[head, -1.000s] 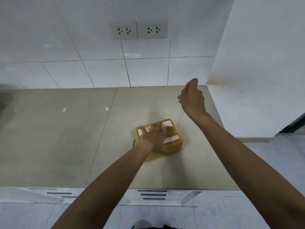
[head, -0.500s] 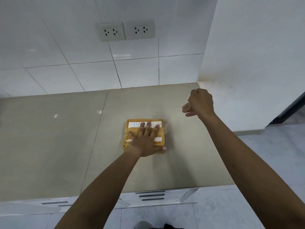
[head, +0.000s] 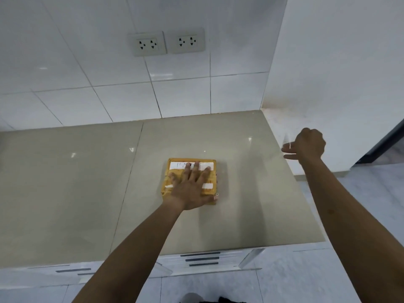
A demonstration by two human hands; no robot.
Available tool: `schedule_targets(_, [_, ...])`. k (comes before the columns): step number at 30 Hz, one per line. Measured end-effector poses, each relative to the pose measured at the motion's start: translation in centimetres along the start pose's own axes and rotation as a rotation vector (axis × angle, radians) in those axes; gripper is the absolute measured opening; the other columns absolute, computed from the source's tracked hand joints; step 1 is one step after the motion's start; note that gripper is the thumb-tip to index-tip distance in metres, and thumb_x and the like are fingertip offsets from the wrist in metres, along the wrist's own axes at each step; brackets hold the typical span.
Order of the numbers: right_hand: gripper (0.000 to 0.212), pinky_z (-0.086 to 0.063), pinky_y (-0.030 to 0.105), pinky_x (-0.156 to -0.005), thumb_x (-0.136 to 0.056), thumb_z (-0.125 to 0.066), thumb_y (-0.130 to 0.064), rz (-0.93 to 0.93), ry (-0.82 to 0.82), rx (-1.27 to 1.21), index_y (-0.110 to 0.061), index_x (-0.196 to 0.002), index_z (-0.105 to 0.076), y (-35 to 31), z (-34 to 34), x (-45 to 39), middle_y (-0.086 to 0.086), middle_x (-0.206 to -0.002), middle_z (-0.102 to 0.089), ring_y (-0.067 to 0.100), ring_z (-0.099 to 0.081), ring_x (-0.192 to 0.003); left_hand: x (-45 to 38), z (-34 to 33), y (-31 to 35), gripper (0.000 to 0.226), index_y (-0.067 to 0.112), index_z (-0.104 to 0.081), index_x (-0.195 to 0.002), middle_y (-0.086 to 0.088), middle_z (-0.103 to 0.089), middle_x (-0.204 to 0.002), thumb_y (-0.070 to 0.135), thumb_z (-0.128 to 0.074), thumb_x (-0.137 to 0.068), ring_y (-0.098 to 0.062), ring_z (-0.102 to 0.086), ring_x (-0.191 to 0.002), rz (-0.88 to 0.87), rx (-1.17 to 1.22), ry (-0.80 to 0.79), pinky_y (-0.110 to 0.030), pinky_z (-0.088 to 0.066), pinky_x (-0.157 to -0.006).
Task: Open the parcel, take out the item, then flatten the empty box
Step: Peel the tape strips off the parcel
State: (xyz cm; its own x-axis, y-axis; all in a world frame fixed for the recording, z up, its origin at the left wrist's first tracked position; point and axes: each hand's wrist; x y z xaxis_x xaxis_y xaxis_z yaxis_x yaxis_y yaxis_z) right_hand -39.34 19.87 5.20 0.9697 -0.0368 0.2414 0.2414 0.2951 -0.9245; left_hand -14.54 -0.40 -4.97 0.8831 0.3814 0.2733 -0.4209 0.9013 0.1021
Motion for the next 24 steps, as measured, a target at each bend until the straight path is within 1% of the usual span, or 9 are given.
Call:
schedule_targets(3, [0.037, -0.059, 0.057, -0.059, -0.087, -0.029, -0.017, 0.062, -0.066, 0.089, 0.006, -0.098, -0.056, 0.4, -1.4, 1.8, 0.027, -0.077, -0.068, 0.036, -0.071, -0.061, 0.0, 0.5, 0.7, 0.102, 0.036, 0.012, -0.15, -0.001, 0.019, -0.161, 0.088, -0.028, -0.072, -0.029, 0.019, -0.148, 0.001, 0.023, -0.006, -0.071, 0.0, -0.109])
schedule_targets(5, [0.035, -0.06, 0.054, -0.07, -0.092, -0.031, -0.022, 0.185, -0.121, 0.268, 0.0, -0.097, -0.058, 1.5, -3.0, 3.6, 0.024, -0.086, -0.07, 0.037, -0.071, -0.072, 0.3, 1.2, 1.8, 0.089, 0.03, -0.005, -0.153, -0.001, 0.008, -0.163, 0.077, -0.032, -0.083, -0.026, 0.009, -0.15, -0.045, 0.083, 0.083, -0.063, -0.005, -0.112])
schedule_targets(7, [0.034, -0.054, 0.046, -0.082, -0.096, -0.033, -0.025, 0.347, -0.183, 0.5, -0.001, -0.098, -0.057, 2.8, -4.8, 5.6, 0.025, -0.095, -0.068, 0.041, -0.067, -0.089, 0.6, 1.9, 3.6, 0.056, 0.024, -0.035, -0.145, -0.003, -0.023, -0.16, 0.05, -0.036, -0.095, -0.022, -0.021, -0.146, -0.145, 0.201, 0.332, -0.047, -0.022, -0.111])
schedule_targets(9, [0.03, -0.047, 0.041, -0.076, -0.098, -0.035, -0.025, 0.559, -0.213, 0.727, -0.002, -0.1, -0.054, 4.4, -6.2, 7.5, 0.025, -0.097, -0.066, 0.042, -0.063, -0.093, 1.1, 2.7, 5.8, 0.037, 0.018, -0.058, -0.126, -0.002, -0.057, -0.134, 0.028, -0.038, -0.096, -0.022, -0.05, -0.123, -0.163, 0.409, 0.538, -0.039, -0.037, -0.102])
schedule_targets(10, [0.027, -0.045, 0.038, -0.07, -0.099, -0.037, -0.026, 0.686, -0.229, 0.839, -0.004, -0.102, -0.053, 5.3, -6.8, 8.4, 0.023, -0.096, -0.066, 0.041, -0.063, -0.091, 1.4, 2.9, 6.7, 0.032, 0.015, -0.063, -0.116, -0.002, -0.065, -0.12, 0.023, -0.04, -0.095, -0.022, -0.056, -0.111, -0.144, 0.501, 0.585, -0.039, -0.041, -0.096])
schedule_targets(13, [0.027, -0.041, 0.033, -0.059, -0.098, -0.038, -0.03, 0.987, -0.335, 1.062, -0.009, -0.105, -0.052, 8.6, -7.3, 11.0, 0.013, -0.095, -0.067, 0.035, -0.066, -0.087, 2.1, 2.1, 7.9, 0.021, 0.011, -0.064, -0.093, -0.004, -0.067, -0.092, 0.016, -0.044, -0.094, -0.022, -0.057, -0.088, -0.106, 0.561, 0.631, -0.043, -0.044, -0.083])
schedule_targets(19, [0.011, -0.049, 0.037, -0.051, -0.084, -0.056, -0.016, 1.197, -0.474, 1.122, -0.007, -0.086, -0.062, 13.5, -3.8, 13.3, 0.015, -0.078, -0.065, 0.035, -0.063, -0.064, 4.8, -0.7, 6.2, 0.014, 0.013, -0.062, -0.092, -0.001, -0.063, -0.091, 0.013, -0.048, -0.095, -0.018, -0.053, -0.085, -0.214, 0.405, 0.639, -0.032, -0.041, -0.078])
schedule_targets(21, [0.011, -0.051, 0.036, -0.051, -0.084, -0.058, -0.017, 1.208, -0.464, 1.098, -0.008, -0.086, -0.063, 14.4, -3.2, 14.2, 0.014, -0.084, -0.067, 0.033, -0.064, -0.065, 5.6, -1.7, 6.2, 0.014, 0.015, -0.062, -0.093, 0.001, -0.063, -0.09, 0.016, -0.048, -0.096, -0.015, -0.053, -0.084, -0.25, 0.383, 0.618, -0.027, -0.039, -0.076])
schedule_targets(24, [0.018, -0.051, 0.035, -0.056, -0.094, -0.051, -0.018, 1.093, -0.347, 0.936, -0.005, -0.098, -0.063, 13.8, -3.2, 14.2, 0.014, -0.099, -0.066, 0.031, -0.063, -0.075, 6.2, -2.8, 6.6, 0.015, 0.017, -0.059, -0.089, 0.003, -0.063, -0.084, 0.02, -0.047, -0.097, -0.013, -0.054, -0.078, -0.142, 0.56, 0.544, -0.028, -0.04, -0.068])
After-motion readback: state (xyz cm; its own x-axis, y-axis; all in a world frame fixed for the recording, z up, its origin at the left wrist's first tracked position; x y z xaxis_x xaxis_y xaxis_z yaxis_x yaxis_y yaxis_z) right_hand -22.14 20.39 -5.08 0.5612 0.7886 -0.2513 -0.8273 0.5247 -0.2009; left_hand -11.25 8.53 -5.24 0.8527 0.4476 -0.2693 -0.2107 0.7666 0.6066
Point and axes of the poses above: each hand's wrist, its own x-axis away from the middle knuckle, its own z-axis out of the back of the hand, y = z × x
